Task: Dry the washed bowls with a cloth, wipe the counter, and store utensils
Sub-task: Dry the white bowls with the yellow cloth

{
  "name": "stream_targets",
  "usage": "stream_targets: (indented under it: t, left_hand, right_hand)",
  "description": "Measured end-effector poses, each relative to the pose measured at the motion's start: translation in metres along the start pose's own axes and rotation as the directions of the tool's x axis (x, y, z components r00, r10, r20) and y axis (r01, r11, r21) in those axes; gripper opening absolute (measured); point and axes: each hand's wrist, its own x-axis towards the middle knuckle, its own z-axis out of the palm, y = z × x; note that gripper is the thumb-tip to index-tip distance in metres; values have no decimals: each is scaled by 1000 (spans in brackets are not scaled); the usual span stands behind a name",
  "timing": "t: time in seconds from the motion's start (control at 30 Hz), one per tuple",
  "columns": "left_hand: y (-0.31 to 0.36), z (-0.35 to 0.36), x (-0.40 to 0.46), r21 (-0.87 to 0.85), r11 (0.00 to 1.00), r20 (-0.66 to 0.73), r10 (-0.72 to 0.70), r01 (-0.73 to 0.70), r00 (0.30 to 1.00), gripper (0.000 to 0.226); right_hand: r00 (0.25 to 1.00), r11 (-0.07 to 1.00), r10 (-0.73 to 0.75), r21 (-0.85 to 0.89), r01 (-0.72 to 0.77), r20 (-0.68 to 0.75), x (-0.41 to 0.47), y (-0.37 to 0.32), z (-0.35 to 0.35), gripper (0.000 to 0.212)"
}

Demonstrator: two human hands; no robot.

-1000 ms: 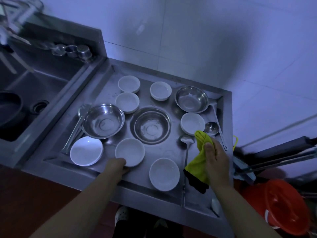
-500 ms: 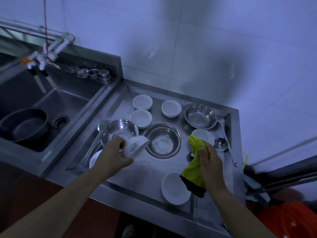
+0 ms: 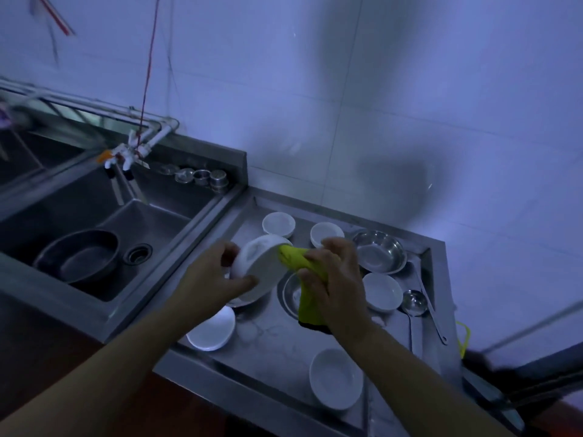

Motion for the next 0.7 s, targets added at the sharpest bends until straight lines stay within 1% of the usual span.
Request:
stream_targets:
  t: [0.07, 0.13, 0.17, 0.2, 0.27, 0.33, 0.4, 0.47, 0.53, 0.6, 0.67, 0.7]
  left_hand:
    - [12, -2, 1, -85, 996, -59, -26, 21, 998, 36]
    - [25, -3, 3, -262, 963, -74, -77, 55, 994, 27]
    - [32, -4, 4, -375, 924, -65, -105, 73, 992, 19]
    - [39, -6, 4, -462, 882, -62, -134, 91, 989, 14]
    - [49, -10, 6, -547, 831, -80, -171, 101, 982, 9]
    - [58, -11, 7, -580, 810, -94, -177, 91, 980, 11]
    - [66, -8, 6, -589, 806, -116, -160, 61, 980, 11]
    - [72, -6, 5, -587, 809, -141, -126, 19, 982, 16]
    - [76, -4, 4, -598, 801, -138, -98, -4, 986, 17]
    - [79, -6, 2, -590, 807, -111, -63, -15, 992, 20]
    - [81, -9, 1, -549, 835, -72, -14, -27, 997, 28]
    - [82, -12, 2, -540, 841, -49, 6, -32, 999, 31]
  right_hand:
    - [977, 972, -209, -115, 202, -47, 17, -13, 3, 32]
    - [915, 882, -403, -273, 385, -13, 32, -23, 6, 30]
    - [893, 831, -450, -352, 430, 30, 38, -27, 8, 29]
    - [884, 792, -463, -415, 448, 70, 42, -31, 9, 27]
    - [891, 766, -439, -471, 438, 115, 43, -38, 9, 24]
    - [901, 784, -412, -452, 426, 135, 36, -44, 8, 26]
    - [901, 814, -406, -388, 432, 152, 25, -51, 10, 31]
    - [892, 829, -419, -330, 452, 169, 14, -60, 12, 33]
    - [877, 822, -447, -306, 480, 173, 10, -64, 13, 41]
    - [832, 766, -530, -328, 553, 165, 14, -63, 9, 40]
    - [751, 668, -632, -359, 652, 190, 20, -55, 1, 36]
    - [704, 607, -672, -374, 701, 230, 25, -50, -5, 36]
